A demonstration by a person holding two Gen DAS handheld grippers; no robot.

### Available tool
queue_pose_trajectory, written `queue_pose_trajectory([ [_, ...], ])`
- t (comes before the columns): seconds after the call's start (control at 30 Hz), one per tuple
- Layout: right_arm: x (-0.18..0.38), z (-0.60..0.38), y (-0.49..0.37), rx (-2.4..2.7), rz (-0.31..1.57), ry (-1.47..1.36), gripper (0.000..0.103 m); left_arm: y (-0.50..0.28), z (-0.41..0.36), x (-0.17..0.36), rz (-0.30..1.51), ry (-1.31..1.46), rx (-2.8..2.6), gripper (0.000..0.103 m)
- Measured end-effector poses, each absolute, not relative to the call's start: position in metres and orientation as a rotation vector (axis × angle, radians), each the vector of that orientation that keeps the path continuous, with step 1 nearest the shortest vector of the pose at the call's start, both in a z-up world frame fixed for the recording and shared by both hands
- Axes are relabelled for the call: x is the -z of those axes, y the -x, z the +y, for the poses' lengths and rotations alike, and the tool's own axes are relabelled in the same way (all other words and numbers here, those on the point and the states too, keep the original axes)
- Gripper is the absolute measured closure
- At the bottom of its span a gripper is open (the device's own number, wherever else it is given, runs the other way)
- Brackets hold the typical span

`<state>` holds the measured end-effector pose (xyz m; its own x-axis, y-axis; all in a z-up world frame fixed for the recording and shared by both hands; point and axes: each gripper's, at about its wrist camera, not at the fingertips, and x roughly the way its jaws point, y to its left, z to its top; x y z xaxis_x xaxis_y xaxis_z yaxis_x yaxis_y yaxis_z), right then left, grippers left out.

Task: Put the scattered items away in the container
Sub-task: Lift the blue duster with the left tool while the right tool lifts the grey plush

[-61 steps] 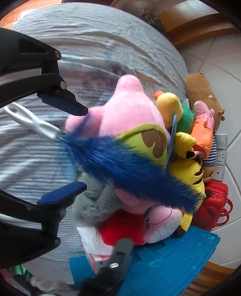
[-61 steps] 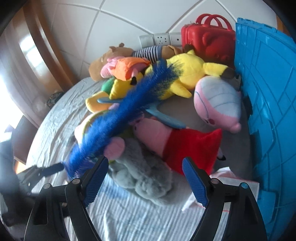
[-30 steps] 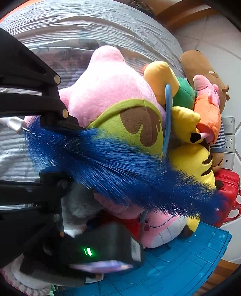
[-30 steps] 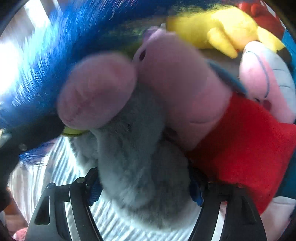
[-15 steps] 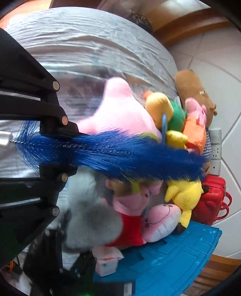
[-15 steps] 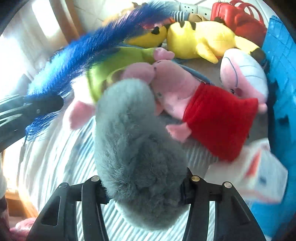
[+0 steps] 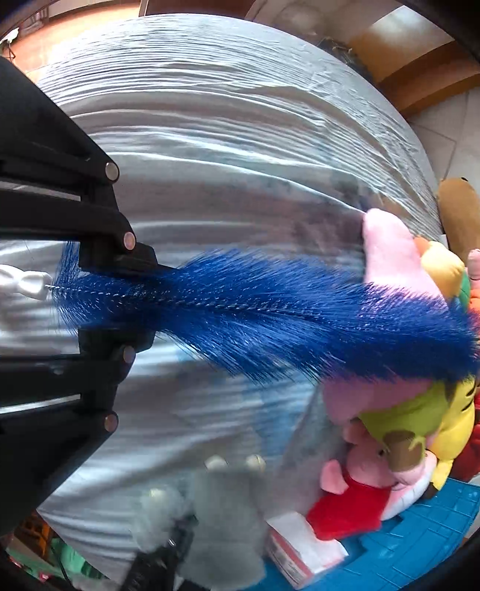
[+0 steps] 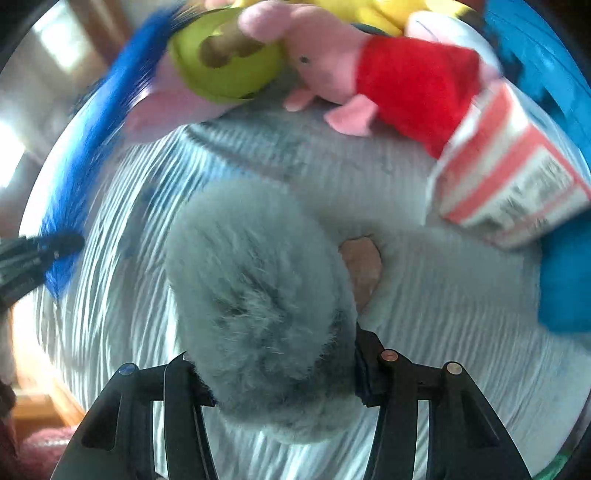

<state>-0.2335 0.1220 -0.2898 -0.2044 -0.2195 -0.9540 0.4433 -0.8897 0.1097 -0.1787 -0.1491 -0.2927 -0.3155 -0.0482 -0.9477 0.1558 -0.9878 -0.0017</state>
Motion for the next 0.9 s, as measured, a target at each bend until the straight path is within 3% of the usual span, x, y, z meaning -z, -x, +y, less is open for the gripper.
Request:
queue_pose_trajectory([
  [0.13,0.288,0.127,0.237,2.186,0.233,-1.639,0.044,0.176,-0.153,0.296,0.155,-1.776,2.467,0.085],
  [0.3,0.286,0.129,0.238,2.212,0.224,-1.641,0.038,0.185,-0.154,0.302,0.162,-1.799,2.445,0.072],
  [0.33,0.286,0.13,0.239,2.214,0.223,-1.642,0.031,0.187,-0.154,0.304,0.163,-1.803,2.44,0.072],
  [0.4,0.284,0.134,0.24,2.219,0.222,-1.644,0.02,0.193,-0.154,0.308,0.15,-1.803,2.434,0.072],
  [0.6,0.279,0.146,0.245,2.229,0.211,-1.643,0.02,0.208,-0.154,0.309,0.135,-1.785,2.423,0.072],
  [0.7,0.276,0.151,0.248,2.232,0.215,-1.634,0.01,0.216,-0.153,0.307,0.139,-1.764,2.433,0.072],
  [0.83,0.28,0.157,0.253,2.218,0.224,-1.646,0.008,0.224,-0.15,0.31,0.12,-1.751,2.447,0.072],
  [0.87,0.282,0.158,0.253,2.212,0.224,-1.653,0.008,0.225,-0.15,0.312,0.11,-1.749,2.444,0.073],
  [0.9,0.286,0.159,0.253,2.203,0.222,-1.666,0.008,0.226,-0.15,0.314,0.1,-1.748,2.441,0.084],
])
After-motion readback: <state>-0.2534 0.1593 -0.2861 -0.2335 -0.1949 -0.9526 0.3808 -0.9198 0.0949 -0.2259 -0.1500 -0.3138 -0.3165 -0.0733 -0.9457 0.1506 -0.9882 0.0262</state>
